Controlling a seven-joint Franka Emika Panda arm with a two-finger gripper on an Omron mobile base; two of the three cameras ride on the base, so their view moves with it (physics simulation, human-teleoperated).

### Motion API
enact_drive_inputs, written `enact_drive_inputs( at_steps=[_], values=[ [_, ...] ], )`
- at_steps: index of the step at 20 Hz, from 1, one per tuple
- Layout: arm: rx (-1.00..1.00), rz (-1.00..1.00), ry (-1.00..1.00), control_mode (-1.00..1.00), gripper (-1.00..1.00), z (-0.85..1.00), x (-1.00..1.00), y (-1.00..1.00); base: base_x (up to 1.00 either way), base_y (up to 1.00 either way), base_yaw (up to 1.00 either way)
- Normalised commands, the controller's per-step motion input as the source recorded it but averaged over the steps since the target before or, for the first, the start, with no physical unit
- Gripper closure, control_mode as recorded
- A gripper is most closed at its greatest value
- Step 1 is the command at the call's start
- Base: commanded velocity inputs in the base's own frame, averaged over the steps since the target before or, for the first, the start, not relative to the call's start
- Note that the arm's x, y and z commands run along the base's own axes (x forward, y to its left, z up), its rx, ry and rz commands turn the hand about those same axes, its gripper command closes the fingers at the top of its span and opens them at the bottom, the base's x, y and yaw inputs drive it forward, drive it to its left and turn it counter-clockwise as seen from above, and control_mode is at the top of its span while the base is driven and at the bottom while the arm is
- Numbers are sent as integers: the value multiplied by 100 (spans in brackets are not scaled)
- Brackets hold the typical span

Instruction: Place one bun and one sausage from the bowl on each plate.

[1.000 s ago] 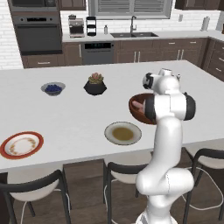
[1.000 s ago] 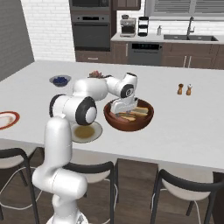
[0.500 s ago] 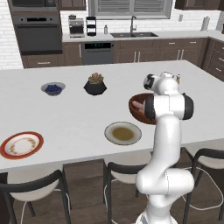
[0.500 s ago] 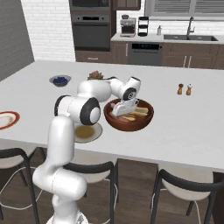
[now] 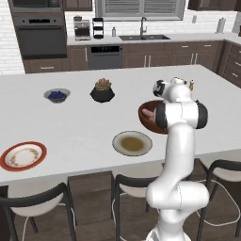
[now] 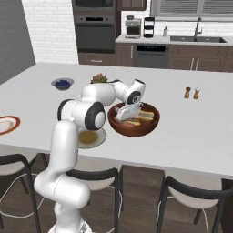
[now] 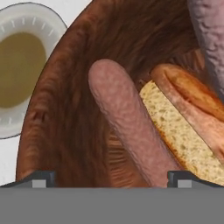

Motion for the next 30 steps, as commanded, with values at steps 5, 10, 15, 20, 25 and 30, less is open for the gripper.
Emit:
enact_drive_inputs(
  at_steps=[5,10,15,20,25,30],
  values=[
    [4,7,0,-100,-100,0,28,-11,0,0,0],
    [1,7,0,-100,-100,-6,26,-3,0,0,0],
    [0,5,0,-100,-100,-19,28,0,0,0,0],
    [0,2,0,-100,-100,-31,19,9,0,0,0],
    [0,0,0,-100,-100,-17,3,20,0,0,0],
    [-1,0,0,-100,-100,-39,1,31,0,0,0]
  ],
)
